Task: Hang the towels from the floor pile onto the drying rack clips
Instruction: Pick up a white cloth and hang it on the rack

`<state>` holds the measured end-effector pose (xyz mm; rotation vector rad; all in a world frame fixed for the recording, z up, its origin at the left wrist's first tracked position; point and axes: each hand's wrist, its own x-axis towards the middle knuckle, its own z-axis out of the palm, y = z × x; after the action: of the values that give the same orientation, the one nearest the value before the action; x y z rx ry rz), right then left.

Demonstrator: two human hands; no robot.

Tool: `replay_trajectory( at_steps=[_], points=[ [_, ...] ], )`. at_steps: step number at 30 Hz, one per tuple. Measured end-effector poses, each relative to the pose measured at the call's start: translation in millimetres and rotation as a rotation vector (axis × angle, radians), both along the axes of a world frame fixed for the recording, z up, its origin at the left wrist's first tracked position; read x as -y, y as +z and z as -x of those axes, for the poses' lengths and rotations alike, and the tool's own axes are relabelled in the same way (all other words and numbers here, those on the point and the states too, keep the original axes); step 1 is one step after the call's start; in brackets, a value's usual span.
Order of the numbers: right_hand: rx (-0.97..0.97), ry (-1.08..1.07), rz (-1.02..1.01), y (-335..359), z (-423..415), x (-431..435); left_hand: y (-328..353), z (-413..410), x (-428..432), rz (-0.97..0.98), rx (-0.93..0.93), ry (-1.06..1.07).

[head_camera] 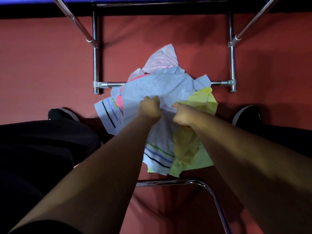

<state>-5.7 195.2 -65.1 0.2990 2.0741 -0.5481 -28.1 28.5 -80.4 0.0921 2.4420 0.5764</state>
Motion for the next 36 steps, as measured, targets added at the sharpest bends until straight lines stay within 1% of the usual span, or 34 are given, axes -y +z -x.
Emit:
replay_trajectory(
  at_steps=[3, 6, 8, 11, 13, 15, 17, 19, 21, 23, 25, 26, 28, 29, 30, 32, 34, 36],
  points=[
    [-0.046, -0.023, 0.032, 3.7, 5.6, 6.1, 19.0, 19.5, -3.3, -0.136, -0.041, 0.059],
    [-0.171, -0.048, -0.023, 13.8, 14.4, 10.3, 41.3, 34.1, -6.5, -0.203, -0.106, 0.157],
    [-0.206, -0.129, -0.012, 25.4, 24.1, 11.0, 55.6, 41.0, -7.4, -0.264, -0.138, 0.226],
    [-0.218, -0.499, 0.122, 50.1, 38.9, 8.5, 78.6, 46.4, -3.4, -0.275, -0.137, 0.261],
    [-0.250, -0.733, 0.212, 72.0, 42.0, 6.1, 95.1, 45.2, 0.8, -0.234, -0.096, 0.212],
    [-0.286, -0.897, 0.334, 94.4, 41.3, 4.3, 112.4, 42.1, 2.7, -0.201, -0.089, 0.100],
    [-0.294, -0.993, 0.470, 121.6, 37.9, 4.9, 131.9, 36.4, 1.0, -0.202, -0.086, 0.008],
    [-0.291, -1.048, 0.554, 143.2, 37.6, 4.3, 148.7, 33.2, -3.2, -0.185, -0.105, -0.001],
    [-0.298, -1.051, 0.604, 171.2, 36.3, 6.6, 170.9, 30.0, -5.1, -0.141, -0.183, 0.012],
    [-0.257, -0.977, 0.668, 207.6, 35.2, 12.3, 198.6, 27.1, -4.9, -0.085, -0.256, 0.031],
    [-0.190, -0.924, 0.724, 252.2, 33.1, 18.4, 234.9, 26.3, -4.7, -0.095, -0.267, 0.056],
    [-0.183, -0.883, 0.714, 271.3, 33.2, 19.1, 254.6, 25.2, -3.6, -0.108, -0.251, 0.039],
    [-0.155, -0.794, 0.694, 303.4, 33.5, 20.9, 288.6, 22.0, -1.1, -0.147, -0.161, -0.037],
    [-0.158, -0.797, 0.696, 317.5, 32.8, 19.9, 306.0, 19.2, -0.1, -0.160, -0.115, -0.088],
    [-0.163, -0.819, 0.681, 327.1, 30.6, 18.7, 315.8, 16.9, 0.9, -0.179, -0.068, -0.136],
    [-0.199, -0.857, 0.665, 346.3, 22.2, 16.4, 330.5, 16.4, 3.7, -0.228, -0.032, -0.185],
    [-0.238, -0.913, 0.703, 365.3, 10.4, 17.6, 348.3, 6.1, 4.4, -0.284, 0.009, -0.218],
    [-0.276, -1.014, 0.765, 375.1, 3.6, 19.0, 359.8, -8.5, 4.1, -0.381, 0.051, -0.227]
  ],
)
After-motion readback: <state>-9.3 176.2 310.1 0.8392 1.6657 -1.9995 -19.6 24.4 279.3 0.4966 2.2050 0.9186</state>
